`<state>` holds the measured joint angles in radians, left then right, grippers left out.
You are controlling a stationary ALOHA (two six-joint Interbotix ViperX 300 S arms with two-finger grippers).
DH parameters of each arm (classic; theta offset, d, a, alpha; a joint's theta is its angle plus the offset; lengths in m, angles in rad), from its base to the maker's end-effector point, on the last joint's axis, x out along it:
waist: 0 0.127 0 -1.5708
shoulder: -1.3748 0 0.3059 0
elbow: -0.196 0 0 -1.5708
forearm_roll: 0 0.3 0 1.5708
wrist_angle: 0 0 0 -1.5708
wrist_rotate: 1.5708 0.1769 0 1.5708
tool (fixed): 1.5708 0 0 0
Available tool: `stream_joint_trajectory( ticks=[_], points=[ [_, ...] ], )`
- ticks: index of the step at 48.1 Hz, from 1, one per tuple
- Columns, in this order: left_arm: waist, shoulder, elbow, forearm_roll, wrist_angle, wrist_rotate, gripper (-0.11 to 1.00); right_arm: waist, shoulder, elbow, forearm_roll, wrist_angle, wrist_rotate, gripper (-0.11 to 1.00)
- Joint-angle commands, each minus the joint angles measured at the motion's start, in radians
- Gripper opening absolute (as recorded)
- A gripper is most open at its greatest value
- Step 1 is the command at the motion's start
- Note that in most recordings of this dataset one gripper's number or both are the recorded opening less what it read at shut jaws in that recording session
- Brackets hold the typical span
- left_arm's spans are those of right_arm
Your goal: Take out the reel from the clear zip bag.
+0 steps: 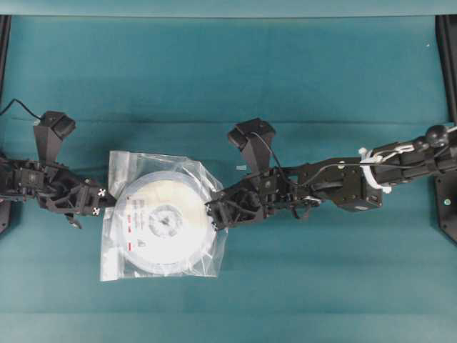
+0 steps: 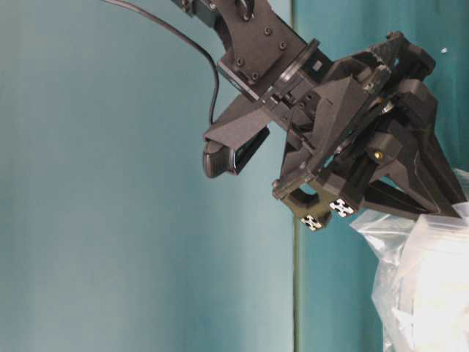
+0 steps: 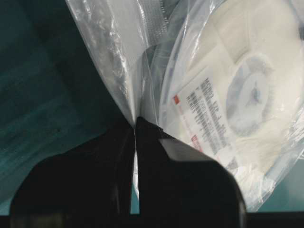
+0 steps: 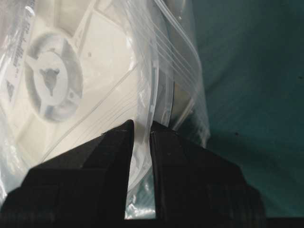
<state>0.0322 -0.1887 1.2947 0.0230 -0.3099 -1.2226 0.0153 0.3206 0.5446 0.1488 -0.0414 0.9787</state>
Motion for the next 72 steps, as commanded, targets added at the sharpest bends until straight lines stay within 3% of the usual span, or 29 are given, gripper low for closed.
stream_joint_trajectory(
  ticks=[1,72],
  points=[
    [0.003,-0.005,-0.012,0.005,-0.005,0.003,-0.01,-0.003,-0.028,0.023,0.002,0.005,0.005,0.14],
    [0.003,-0.011,-0.012,0.005,-0.005,0.003,-0.01,-0.026,-0.351,0.419,0.002,0.006,0.008,0.10]
  ],
)
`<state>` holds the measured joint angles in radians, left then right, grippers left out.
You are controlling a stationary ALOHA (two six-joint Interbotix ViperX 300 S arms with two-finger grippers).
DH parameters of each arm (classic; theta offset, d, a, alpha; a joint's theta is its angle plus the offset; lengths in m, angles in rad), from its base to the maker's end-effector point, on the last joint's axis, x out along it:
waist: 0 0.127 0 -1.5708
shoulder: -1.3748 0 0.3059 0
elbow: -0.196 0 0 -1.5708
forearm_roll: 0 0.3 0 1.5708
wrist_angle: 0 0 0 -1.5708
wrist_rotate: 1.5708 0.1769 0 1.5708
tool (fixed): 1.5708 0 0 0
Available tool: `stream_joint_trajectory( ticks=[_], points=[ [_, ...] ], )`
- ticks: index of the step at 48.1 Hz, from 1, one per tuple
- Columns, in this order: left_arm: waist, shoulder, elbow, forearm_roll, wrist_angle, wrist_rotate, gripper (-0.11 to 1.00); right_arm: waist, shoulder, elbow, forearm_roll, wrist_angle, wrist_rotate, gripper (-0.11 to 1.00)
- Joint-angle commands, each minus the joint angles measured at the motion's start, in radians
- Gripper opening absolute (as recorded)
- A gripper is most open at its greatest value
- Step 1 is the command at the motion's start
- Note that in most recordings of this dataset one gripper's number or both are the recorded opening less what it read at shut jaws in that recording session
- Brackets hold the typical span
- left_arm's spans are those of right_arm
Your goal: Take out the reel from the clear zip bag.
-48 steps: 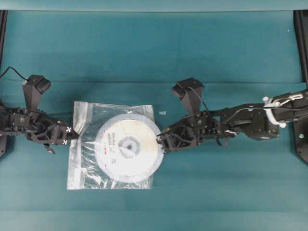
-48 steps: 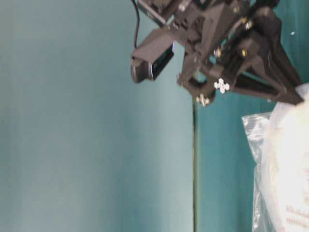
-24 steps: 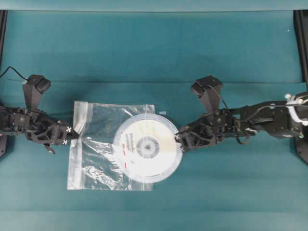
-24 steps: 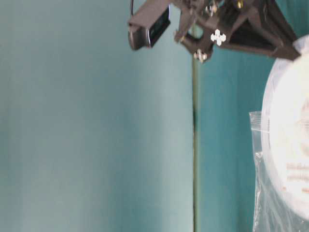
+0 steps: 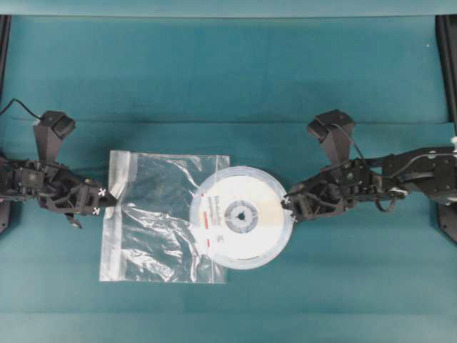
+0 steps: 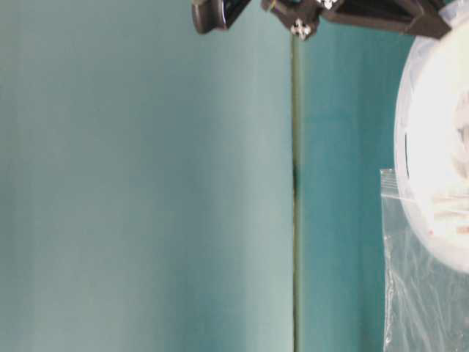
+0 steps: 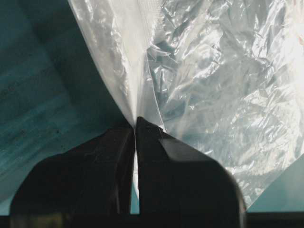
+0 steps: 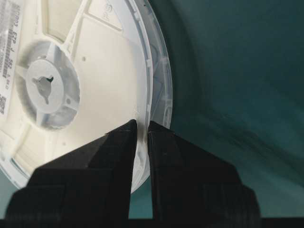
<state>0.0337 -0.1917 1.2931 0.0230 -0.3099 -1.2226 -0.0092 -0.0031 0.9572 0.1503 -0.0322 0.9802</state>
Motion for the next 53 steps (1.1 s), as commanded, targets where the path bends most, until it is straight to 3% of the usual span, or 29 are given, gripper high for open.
stream_joint_trajectory(
  ticks=[1,18,53],
  points=[
    [0.002,-0.008,-0.011,0.005,-0.005,0.003,-0.01,-0.002,-0.032,0.011,0.002,-0.002,0.006,0.10],
    [0.002,-0.009,-0.011,0.005,-0.005,0.003,-0.01,-0.002,-0.132,0.103,0.029,-0.002,0.006,0.03],
    [0.002,-0.009,-0.012,0.005,-0.005,0.003,-0.01,-0.002,-0.281,0.207,0.046,0.067,0.005,0.03]
  ],
)
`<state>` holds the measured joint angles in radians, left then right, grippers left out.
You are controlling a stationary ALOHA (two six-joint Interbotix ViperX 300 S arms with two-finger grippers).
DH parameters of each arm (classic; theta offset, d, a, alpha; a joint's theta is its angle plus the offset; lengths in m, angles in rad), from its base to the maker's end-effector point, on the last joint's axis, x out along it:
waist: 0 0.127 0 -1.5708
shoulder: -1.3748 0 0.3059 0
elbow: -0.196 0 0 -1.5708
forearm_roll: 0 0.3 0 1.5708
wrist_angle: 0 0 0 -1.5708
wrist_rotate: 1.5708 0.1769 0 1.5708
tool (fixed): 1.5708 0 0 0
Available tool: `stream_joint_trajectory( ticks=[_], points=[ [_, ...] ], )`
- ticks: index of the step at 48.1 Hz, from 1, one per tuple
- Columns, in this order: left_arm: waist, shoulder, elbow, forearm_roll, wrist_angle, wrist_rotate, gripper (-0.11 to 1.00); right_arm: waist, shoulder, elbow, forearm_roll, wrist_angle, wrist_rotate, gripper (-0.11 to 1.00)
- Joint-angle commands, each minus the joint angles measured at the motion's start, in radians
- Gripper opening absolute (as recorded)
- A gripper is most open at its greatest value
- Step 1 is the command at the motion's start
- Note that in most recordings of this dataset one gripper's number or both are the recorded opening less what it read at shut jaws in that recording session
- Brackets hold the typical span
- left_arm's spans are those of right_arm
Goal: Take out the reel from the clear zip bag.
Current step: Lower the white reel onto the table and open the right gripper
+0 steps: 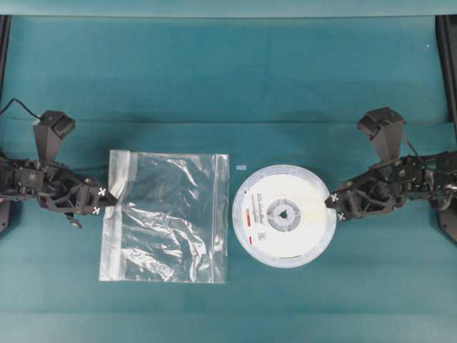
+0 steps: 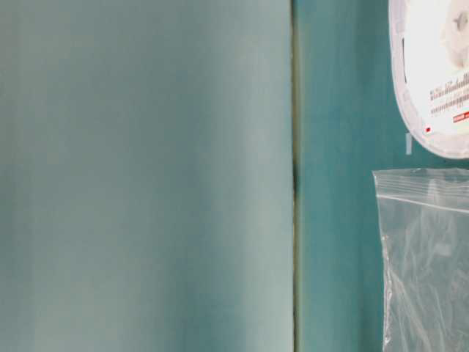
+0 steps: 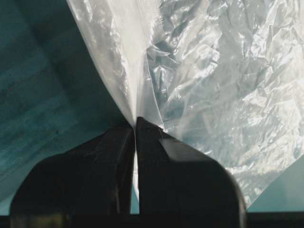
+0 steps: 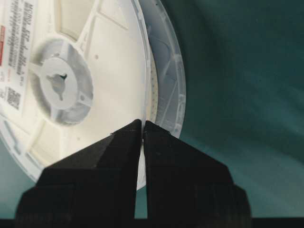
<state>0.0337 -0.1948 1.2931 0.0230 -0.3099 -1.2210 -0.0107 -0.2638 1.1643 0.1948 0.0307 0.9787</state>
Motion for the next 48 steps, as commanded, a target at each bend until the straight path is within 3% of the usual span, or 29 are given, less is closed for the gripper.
stream_joint_trajectory(
  ticks=[1,42,45,48],
  points=[
    [0.002,-0.006,-0.012,0.005,-0.005,0.002,-0.01,0.000,-0.025,0.002,0.002,0.008,0.006,0.03],
    [0.002,-0.003,-0.020,0.005,0.009,0.000,-0.01,0.003,-0.048,0.014,0.002,-0.005,0.003,0.03],
    [0.002,-0.005,-0.020,0.005,0.009,0.000,-0.01,0.003,-0.051,0.012,0.002,-0.017,0.005,0.07],
    [0.002,-0.005,-0.020,0.005,0.009,0.000,-0.01,0.005,-0.052,0.012,0.002,-0.023,0.006,0.20]
  ],
)
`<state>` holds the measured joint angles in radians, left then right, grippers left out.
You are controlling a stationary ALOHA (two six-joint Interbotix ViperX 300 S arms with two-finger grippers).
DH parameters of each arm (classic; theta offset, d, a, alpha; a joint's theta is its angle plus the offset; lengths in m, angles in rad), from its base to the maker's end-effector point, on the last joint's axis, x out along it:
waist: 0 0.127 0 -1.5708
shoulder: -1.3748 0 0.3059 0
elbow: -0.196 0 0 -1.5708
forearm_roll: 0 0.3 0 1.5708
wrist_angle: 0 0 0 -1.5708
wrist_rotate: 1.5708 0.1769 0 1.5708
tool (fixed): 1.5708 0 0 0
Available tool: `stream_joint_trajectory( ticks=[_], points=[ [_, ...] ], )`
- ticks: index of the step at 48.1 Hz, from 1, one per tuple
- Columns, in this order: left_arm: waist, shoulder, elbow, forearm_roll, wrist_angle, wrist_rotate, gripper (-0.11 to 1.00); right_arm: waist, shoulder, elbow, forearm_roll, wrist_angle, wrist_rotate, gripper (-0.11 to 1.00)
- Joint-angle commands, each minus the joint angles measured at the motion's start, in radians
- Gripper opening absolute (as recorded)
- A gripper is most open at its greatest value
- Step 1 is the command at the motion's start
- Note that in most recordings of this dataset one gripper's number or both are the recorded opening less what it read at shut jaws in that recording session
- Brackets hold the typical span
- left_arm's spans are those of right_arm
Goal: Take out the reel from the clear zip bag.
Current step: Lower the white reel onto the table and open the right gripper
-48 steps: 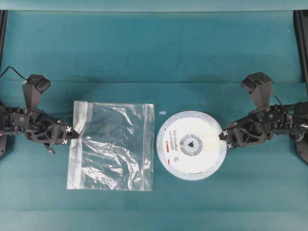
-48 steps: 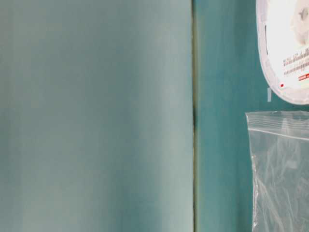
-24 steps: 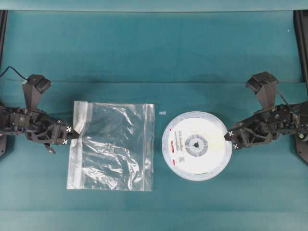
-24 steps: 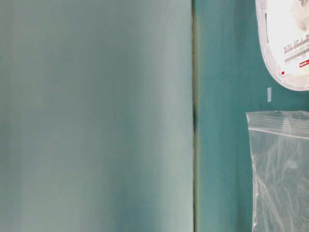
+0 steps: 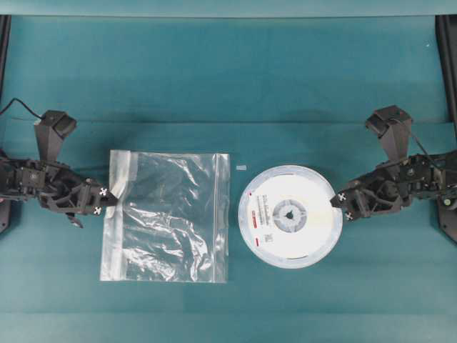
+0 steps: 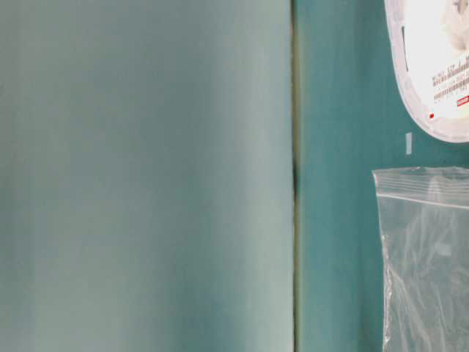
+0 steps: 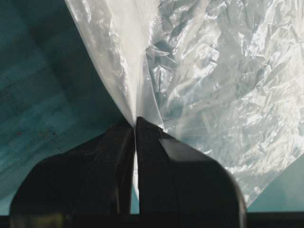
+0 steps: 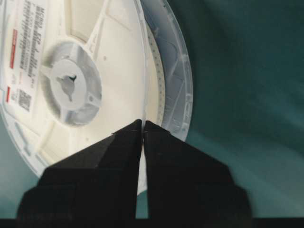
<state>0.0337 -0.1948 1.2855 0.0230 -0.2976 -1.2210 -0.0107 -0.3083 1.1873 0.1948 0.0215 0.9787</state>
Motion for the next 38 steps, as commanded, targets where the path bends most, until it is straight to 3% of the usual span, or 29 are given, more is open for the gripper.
stream_joint_trajectory(
  ticks=[1,9,14,30,35,38],
  points=[
    [0.002,-0.005,-0.012,0.005,-0.003,0.000,-0.01,0.005,-0.009,-0.011,0.002,-0.014,0.006,0.25],
    [0.002,-0.006,-0.012,0.005,-0.003,-0.002,-0.01,0.006,-0.008,-0.020,-0.003,-0.005,-0.002,0.74],
    [0.002,-0.006,-0.012,0.005,-0.003,-0.002,-0.01,0.006,-0.005,-0.023,-0.006,0.006,-0.003,0.93],
    [0.023,-0.028,-0.005,0.005,-0.006,0.002,0.02,0.006,-0.028,-0.026,-0.006,0.008,-0.005,0.94],
    [0.025,-0.035,-0.002,0.005,-0.003,0.002,0.09,0.005,-0.046,-0.026,-0.008,0.006,-0.006,0.94],
    [0.025,-0.038,-0.002,0.005,-0.003,0.002,0.20,0.003,-0.055,-0.025,-0.008,0.008,-0.006,0.94]
  ],
)
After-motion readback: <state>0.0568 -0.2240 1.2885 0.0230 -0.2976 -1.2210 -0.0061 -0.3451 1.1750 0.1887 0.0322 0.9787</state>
